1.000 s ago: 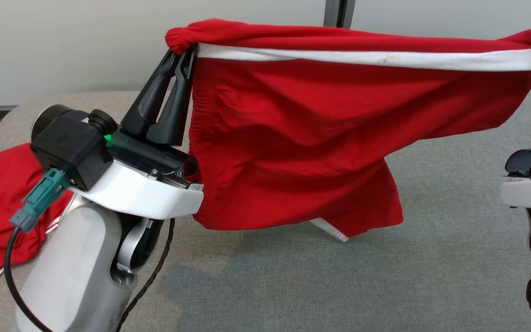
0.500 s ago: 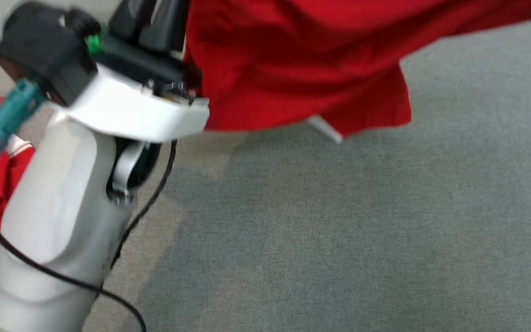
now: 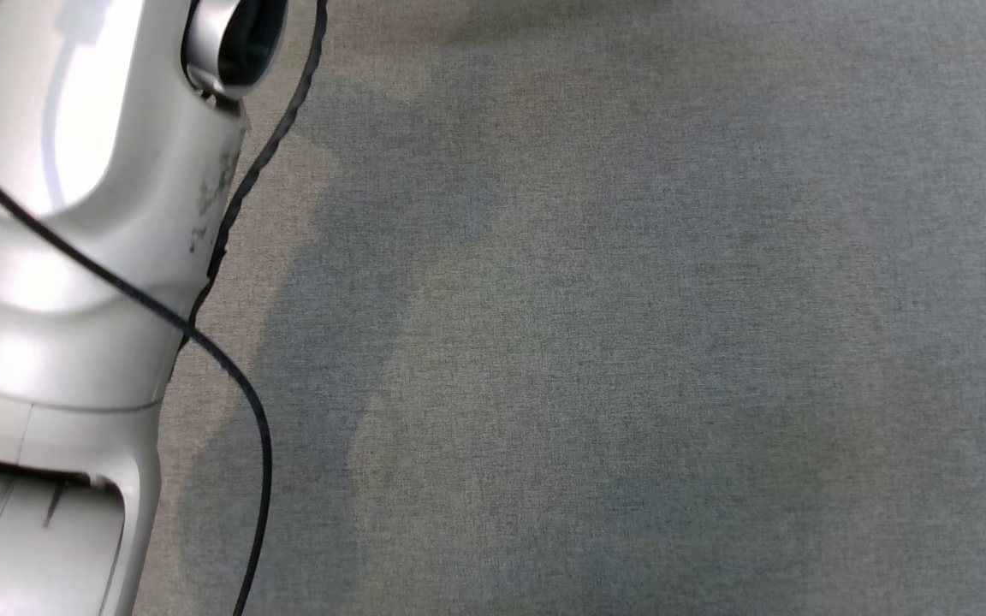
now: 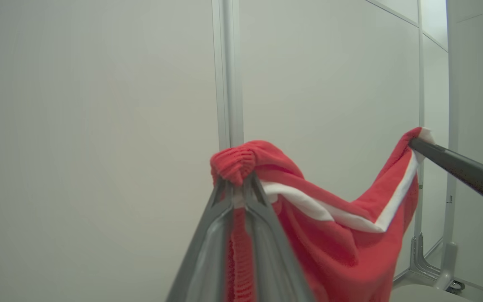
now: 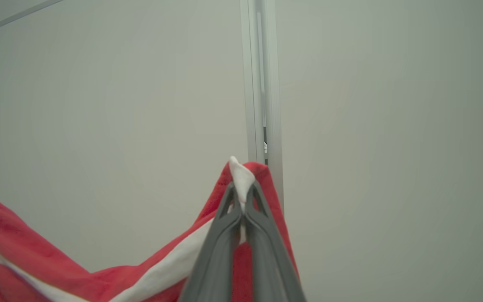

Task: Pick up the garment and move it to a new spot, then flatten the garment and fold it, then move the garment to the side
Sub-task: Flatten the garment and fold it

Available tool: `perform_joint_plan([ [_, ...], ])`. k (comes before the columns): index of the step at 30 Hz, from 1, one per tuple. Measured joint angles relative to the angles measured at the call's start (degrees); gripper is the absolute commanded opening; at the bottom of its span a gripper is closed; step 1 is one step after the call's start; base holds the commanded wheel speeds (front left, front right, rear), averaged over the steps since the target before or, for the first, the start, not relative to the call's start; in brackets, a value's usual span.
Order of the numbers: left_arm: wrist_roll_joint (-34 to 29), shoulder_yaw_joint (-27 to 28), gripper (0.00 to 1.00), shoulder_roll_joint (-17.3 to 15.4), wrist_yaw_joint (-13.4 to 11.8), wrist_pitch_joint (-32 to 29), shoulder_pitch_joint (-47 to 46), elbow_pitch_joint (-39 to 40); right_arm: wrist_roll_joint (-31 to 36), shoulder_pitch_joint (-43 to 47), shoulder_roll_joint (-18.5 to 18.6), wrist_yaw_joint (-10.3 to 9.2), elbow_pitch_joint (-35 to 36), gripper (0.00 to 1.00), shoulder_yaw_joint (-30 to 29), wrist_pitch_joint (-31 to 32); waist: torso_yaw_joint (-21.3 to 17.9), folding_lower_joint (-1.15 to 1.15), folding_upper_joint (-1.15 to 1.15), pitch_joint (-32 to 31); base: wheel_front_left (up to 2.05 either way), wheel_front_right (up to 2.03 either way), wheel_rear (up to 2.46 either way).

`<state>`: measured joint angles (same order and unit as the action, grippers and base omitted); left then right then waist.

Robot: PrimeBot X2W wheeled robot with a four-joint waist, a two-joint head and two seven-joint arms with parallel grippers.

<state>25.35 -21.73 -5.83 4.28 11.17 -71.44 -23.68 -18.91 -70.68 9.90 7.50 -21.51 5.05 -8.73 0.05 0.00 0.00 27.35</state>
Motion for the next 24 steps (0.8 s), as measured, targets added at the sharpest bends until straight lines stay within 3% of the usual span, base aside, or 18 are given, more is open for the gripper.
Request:
perform_joint_plan([
  [5, 2.83, 0.31, 0.00, 1.52, 1.12, 1.76, -3.69, -12.70, -0.13, -5.17, -1.60, -0.01, -13.54, 0.00, 2.63, -2.90, 0.07, 0.00, 0.00, 0.24, 0.00, 0.00, 0.00],
  [13, 10.27, -1.83, 0.00, 2.93, 2.83, 3.05, -2.00, -30.41, -0.99, -6.27, -4.32, 0.00, -32.26, 0.00, 7.10, -4.65, 0.34, 0.00, 0.00, -0.01, 0.00, 0.00, 0.00],
  [19, 16.06, -7.42, 0.00, 3.00, 3.08, 3.61, 1.91, -31.63, -3.58, -3.47, -5.15, -0.01, -36.77, 0.00, 9.88, -5.94, 0.68, 0.00, 0.00, -0.20, 0.00, 0.00, 0.00],
  [24, 20.09, -12.24, 0.00, 2.99, 3.15, 3.82, 10.46, -27.35, -5.88, 6.99, -4.67, 0.00, -33.57, 0.00, 11.02, -6.19, 0.91, 0.00, 0.00, -2.18, 0.00, 0.00, 0.00],
])
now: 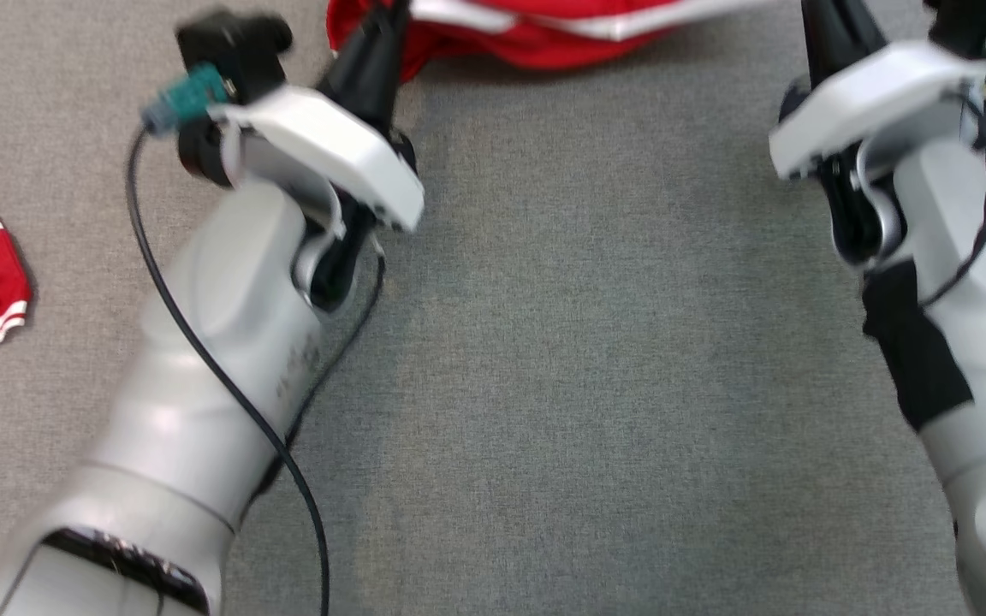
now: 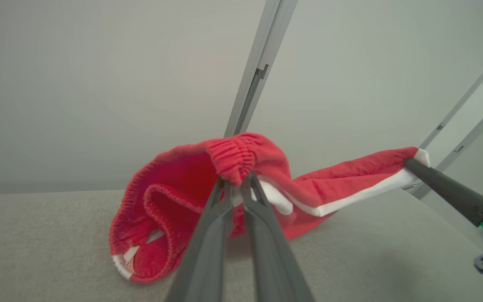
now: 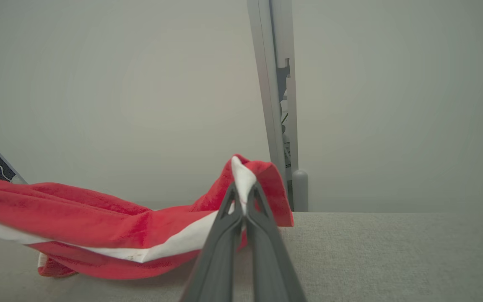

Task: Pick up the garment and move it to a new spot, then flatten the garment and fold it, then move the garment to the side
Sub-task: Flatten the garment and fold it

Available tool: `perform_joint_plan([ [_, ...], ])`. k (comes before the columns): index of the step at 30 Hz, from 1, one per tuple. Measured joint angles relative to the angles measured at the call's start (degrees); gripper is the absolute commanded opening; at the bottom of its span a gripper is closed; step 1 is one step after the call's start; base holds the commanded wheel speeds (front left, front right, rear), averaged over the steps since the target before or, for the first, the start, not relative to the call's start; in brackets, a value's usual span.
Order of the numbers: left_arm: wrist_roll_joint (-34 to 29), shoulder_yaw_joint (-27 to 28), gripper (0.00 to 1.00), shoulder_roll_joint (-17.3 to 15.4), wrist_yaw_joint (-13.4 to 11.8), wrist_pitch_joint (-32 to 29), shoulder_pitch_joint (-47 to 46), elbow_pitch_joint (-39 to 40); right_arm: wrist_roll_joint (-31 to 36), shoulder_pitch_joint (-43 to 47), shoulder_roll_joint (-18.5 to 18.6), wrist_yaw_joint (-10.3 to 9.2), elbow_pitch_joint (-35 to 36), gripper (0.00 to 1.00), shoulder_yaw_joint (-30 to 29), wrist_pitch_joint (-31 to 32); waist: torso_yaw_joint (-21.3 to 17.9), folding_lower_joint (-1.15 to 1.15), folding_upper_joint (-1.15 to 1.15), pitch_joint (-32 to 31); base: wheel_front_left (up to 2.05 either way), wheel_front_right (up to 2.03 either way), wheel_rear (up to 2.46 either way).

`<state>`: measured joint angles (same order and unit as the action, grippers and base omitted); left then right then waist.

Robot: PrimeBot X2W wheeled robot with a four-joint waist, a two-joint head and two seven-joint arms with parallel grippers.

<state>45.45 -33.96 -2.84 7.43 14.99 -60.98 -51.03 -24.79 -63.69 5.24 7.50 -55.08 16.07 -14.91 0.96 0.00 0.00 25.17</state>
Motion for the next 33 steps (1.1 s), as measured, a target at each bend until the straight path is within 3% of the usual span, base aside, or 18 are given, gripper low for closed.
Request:
perform_joint_plan([
  [11, -2.03, -1.88, 0.00, -0.47, 0.00, 0.09, 20.87, 11.34, -3.33, 28.60, 1.33, 0.00, 15.77, 0.00, -0.79, -0.09, -0.19, 0.00, 0.00, -5.88, 0.00, 0.00, 0.00],
  [18, -2.76, 1.66, 0.00, -4.58, -0.21, 0.10, 39.02, 21.60, -3.91, 47.59, 1.64, 0.00, 23.68, 0.00, -3.02, -0.08, -1.02, 0.00, 0.00, -11.71, 0.00, 0.00, 0.00],
  [26, -2.57, 2.08, 0.00, -8.44, -3.71, -1.89, 53.92, 31.56, 0.20, 62.17, 0.46, 0.00, 33.51, 0.00, -7.87, 1.45, -1.17, 0.00, 0.00, -16.98, 0.00, 0.00, 0.00],
  [33, -2.18, 1.64, 0.00, -12.44, -9.25, -6.51, 63.10, 42.45, 3.78, 75.98, -1.63, 0.00, 47.89, 0.00, -12.36, 9.53, -0.68, 0.00, 0.00, -20.72, 0.00, 0.00, 0.00],
])
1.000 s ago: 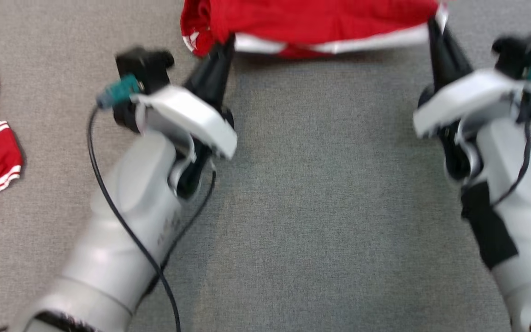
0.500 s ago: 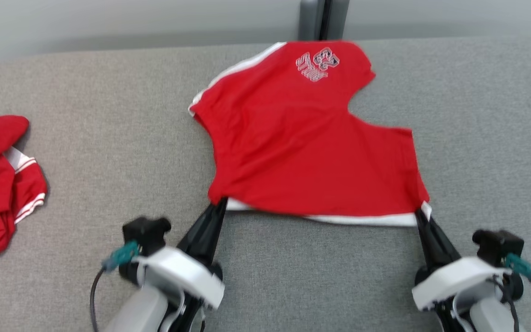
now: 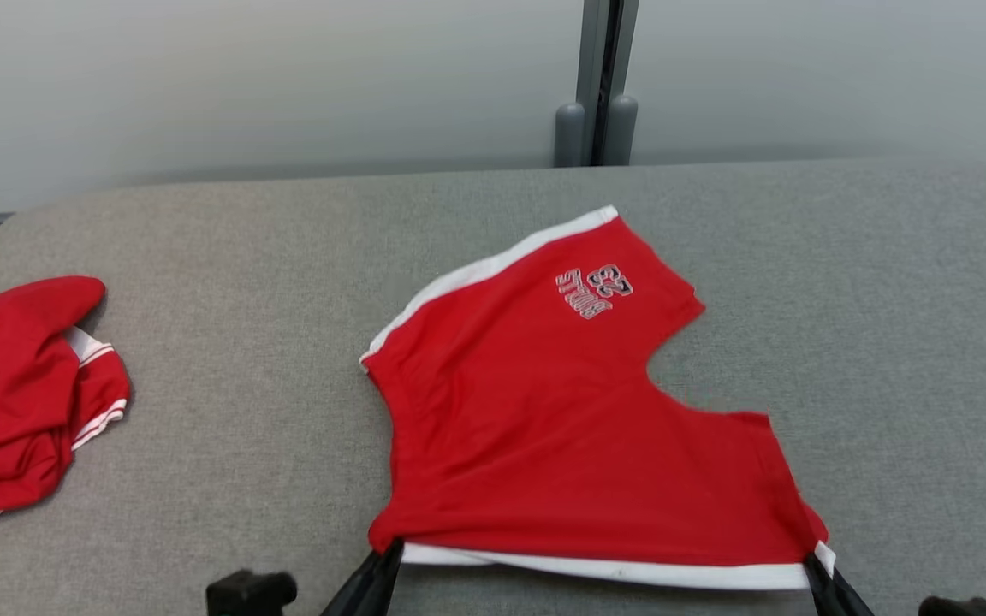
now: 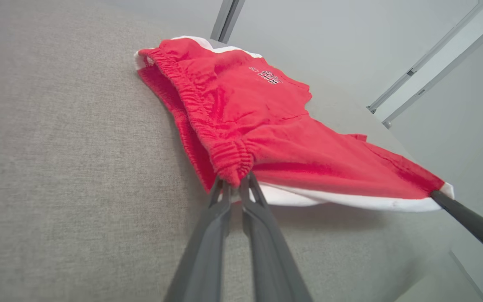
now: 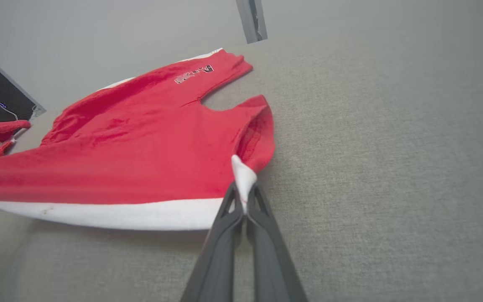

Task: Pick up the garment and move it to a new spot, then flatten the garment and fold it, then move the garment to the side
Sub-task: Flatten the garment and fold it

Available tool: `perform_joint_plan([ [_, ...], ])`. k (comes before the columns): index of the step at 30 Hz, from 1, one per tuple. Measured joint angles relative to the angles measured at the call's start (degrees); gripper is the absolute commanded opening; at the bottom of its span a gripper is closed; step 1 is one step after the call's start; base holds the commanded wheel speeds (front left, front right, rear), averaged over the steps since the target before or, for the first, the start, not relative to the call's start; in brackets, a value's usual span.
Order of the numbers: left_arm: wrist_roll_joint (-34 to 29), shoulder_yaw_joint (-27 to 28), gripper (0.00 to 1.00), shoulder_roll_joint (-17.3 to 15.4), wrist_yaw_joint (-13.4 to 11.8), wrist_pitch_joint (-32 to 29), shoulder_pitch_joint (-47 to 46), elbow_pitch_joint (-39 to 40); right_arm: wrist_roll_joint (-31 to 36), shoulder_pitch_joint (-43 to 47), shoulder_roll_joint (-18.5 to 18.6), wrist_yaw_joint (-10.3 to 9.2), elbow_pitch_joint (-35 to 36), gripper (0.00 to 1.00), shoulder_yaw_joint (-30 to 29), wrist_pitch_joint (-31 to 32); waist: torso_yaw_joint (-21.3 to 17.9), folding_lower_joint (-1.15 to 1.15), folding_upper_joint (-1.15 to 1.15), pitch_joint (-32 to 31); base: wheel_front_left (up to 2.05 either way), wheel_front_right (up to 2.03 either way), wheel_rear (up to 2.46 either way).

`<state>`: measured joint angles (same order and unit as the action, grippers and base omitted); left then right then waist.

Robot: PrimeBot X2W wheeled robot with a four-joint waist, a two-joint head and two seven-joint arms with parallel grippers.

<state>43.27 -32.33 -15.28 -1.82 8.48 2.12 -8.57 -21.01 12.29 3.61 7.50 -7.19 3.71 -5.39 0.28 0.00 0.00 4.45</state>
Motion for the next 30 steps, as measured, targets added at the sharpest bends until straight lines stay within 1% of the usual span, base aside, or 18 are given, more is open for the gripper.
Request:
perform_joint_plan([
  [2, 1.16, 0.63, 0.00, -0.75, -1.85, -0.96, 2.73, 3.25, 1.69, 2.73, -0.34, 0.01, 4.39, 0.00, -1.03, 2.03, -0.25, 0.00, 0.00, -0.95, 0.00, 0.00, 0.00],
  [4, 1.49, 1.23, 0.00, -2.16, -3.36, -1.81, 5.17, 6.13, 3.10, 5.09, -0.47, 0.01, 8.51, 0.00, -2.45, 4.02, -0.67, 0.00, 0.00, -1.76, 0.00, 0.00, 0.00],
  [8, 1.71, 1.90, 0.00, -3.98, -5.65, -3.45, 7.40, 10.68, 3.77, 8.01, -0.82, 0.02, 13.96, 0.00, -3.91, 7.26, -1.11, 0.00, 0.00, -3.24, 0.00, 0.00, 0.00],
  [11, 1.69, 1.91, 0.00, -4.28, -6.65, -4.16, 8.11, 12.92, 3.30, 8.31, -0.88, 0.10, 15.84, 0.00, -4.99, 8.25, -1.02, 0.00, 0.00, -3.68, 0.00, 0.00, 0.00],
  [16, 1.67, 2.03, 0.00, -3.90, -7.83, -4.68, 7.83, 14.15, 1.82, 7.48, -0.96, 0.11, 16.23, 0.00, -5.72, 8.33, -0.33, 0.00, 0.00, -2.85, 0.00, 0.00, 0.00],
  [19, 1.30, 2.46, 0.00, -3.34, -8.13, -4.35, 5.31, 14.32, 2.12, 4.35, -0.94, 0.10, 16.23, 0.00, -6.05, 8.12, 0.26, 0.00, 0.00, -1.37, 0.00, 0.00, 0.00],
  [25, 1.53, 2.89, 0.00, -1.36, -5.71, -3.96, -2.69, 12.80, 2.94, -6.07, -0.66, 0.00, 13.78, 0.00, -5.47, 7.58, 1.72, 0.00, 0.00, 3.69, 0.00, 0.00, 0.00],
  [28, 2.19, 3.70, 0.00, 0.37, -4.43, -2.97, -6.35, 11.60, 2.47, -13.06, 0.83, 0.00, 11.00, 0.00, -4.31, 7.36, 2.39, 0.00, 0.00, 6.93, 0.00, 0.00, 0.00],
  [30, 2.16, 3.81, 0.00, 0.53, -3.43, -2.64, -8.66, 10.48, 2.16, -17.77, 2.52, 0.00, 8.31, 0.00, -3.27, 7.19, 2.78, 0.00, 0.00, 9.21, 0.00, 0.00, 0.00],
])
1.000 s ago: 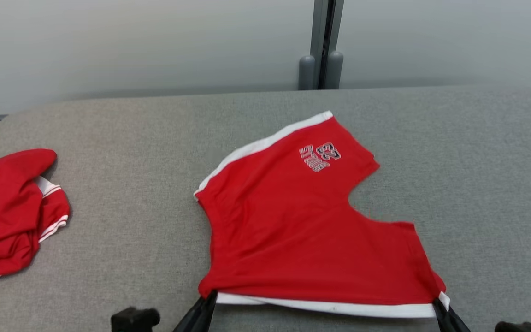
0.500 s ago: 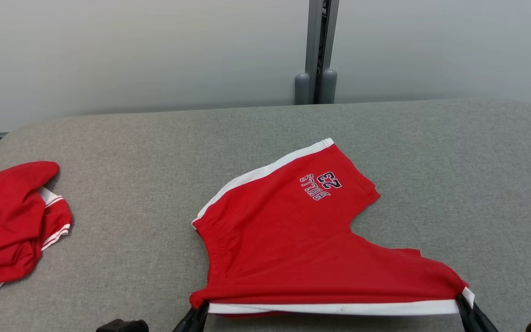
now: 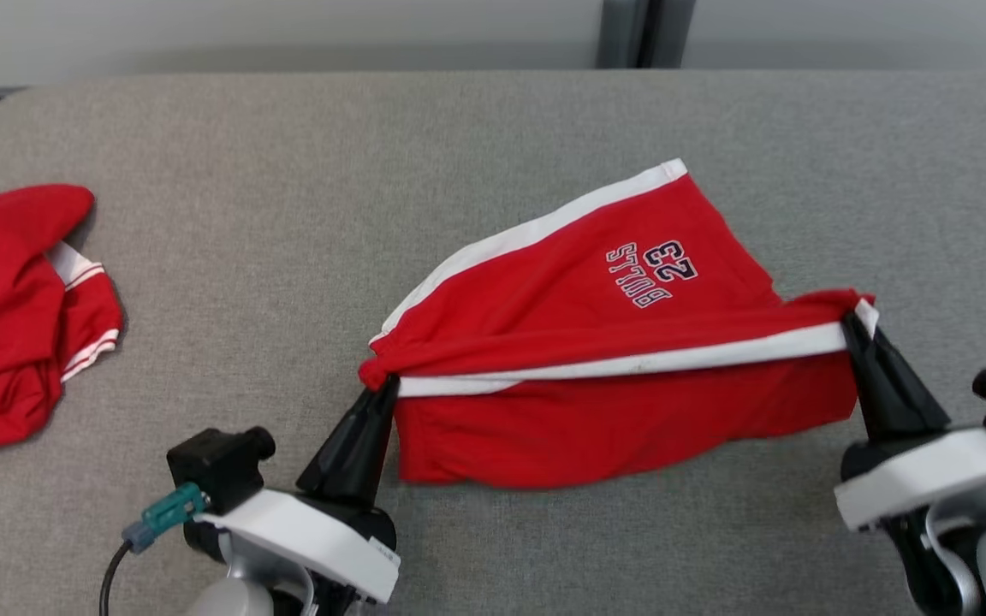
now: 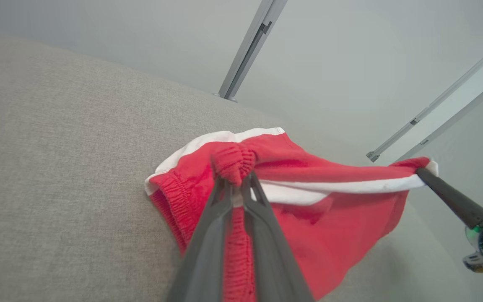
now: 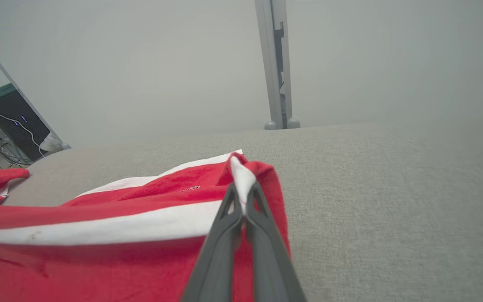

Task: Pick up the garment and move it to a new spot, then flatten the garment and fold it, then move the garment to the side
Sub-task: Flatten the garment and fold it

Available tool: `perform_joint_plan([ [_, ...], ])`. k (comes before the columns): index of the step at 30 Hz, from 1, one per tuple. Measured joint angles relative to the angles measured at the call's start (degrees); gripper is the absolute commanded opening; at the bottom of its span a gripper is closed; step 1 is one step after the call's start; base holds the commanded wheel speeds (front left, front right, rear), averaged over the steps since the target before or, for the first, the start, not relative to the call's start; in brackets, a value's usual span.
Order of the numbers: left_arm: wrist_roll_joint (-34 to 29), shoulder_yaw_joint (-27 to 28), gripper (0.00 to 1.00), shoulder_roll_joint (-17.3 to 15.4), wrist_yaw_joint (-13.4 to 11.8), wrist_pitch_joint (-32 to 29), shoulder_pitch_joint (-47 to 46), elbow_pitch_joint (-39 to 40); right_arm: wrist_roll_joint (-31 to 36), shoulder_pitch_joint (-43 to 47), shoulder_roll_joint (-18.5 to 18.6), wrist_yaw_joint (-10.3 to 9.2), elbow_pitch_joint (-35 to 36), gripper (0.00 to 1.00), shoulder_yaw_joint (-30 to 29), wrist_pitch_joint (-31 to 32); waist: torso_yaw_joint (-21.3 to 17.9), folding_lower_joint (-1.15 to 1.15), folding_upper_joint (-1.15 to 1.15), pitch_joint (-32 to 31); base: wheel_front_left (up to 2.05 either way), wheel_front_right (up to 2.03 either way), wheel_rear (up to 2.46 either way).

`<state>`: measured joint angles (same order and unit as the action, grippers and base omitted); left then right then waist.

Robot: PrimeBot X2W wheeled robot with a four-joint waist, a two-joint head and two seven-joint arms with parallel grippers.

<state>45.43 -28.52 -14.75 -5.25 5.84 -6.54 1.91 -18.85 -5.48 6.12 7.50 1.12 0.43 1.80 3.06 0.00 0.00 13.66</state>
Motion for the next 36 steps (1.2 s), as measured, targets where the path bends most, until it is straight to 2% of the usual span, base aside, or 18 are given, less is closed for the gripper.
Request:
perform_joint_plan([
  [12, -1.27, 0.12, 0.00, 3.52, 3.75, 3.42, -11.94, -7.10, -4.08, -25.05, 7.40, 0.00, -16.68, 0.00, 6.81, -1.85, 3.80, 0.00, 0.00, 10.75, 0.00, 0.00, 0.00],
  [24, -1.58, -0.65, 0.00, 5.82, 5.80, 5.45, -15.49, -11.69, -8.12, -36.73, 10.89, 0.00, -30.28, 0.00, 14.38, -4.95, 7.39, 0.00, 0.00, 13.62, 0.00, 0.00, 0.00],
  [25, -1.68, -0.86, 0.47, 5.99, 6.02, 5.59, -15.84, -12.09, -8.64, -37.30, 10.99, 0.00, -31.33, 0.00, 14.81, -5.31, 7.53, 0.00, 0.00, 13.66, 0.00, 0.00, 0.00],
  [26, -1.97, -1.00, 1.00, 6.16, 6.17, 5.83, -16.19, -12.37, -9.09, -37.74, 11.09, 0.00, -32.04, 0.00, 15.14, -5.48, 7.62, 0.00, 0.00, 13.66, 0.00, 0.00, 0.00],
  [27, -2.27, -1.14, 1.00, 6.19, 6.21, 5.95, -16.45, -12.76, -9.36, -38.02, 11.13, 0.00, -32.66, 0.33, 15.66, -6.05, 7.64, 0.00, 0.00, 13.60, 0.00, 0.00, 0.00],
  [28, -2.69, -1.32, 1.00, 6.19, 6.22, 6.04, -16.60, -13.15, -9.59, -38.33, 11.26, 0.00, -33.26, 0.90, 16.38, -6.57, 7.63, 0.00, 0.00, 13.52, 0.00, 0.00, 0.00],
  [29, -2.80, -1.43, 1.00, 6.21, 6.24, 6.26, -16.71, -13.54, -9.96, -38.57, 11.25, 0.00, -33.66, 1.00, 16.92, -7.08, 7.56, 0.00, 0.00, 13.43, 0.00, 0.00, 0.00],
  [33, -3.98, -1.34, 1.00, 6.26, 6.11, 7.16, -17.19, -14.05, -10.90, -38.66, 11.40, 0.00, -34.27, 1.00, 18.55, -9.69, 7.28, 0.00, 0.00, 12.93, 0.00, 0.00, 0.00],
  [36, -5.86, -0.85, 1.00, 6.04, 5.08, 8.06, -17.22, -14.78, -10.83, -38.39, 11.93, 0.00, -35.23, 1.00, 18.70, -12.58, 6.90, 0.00, 0.00, 12.11, 0.00, 0.00, 0.00],
])
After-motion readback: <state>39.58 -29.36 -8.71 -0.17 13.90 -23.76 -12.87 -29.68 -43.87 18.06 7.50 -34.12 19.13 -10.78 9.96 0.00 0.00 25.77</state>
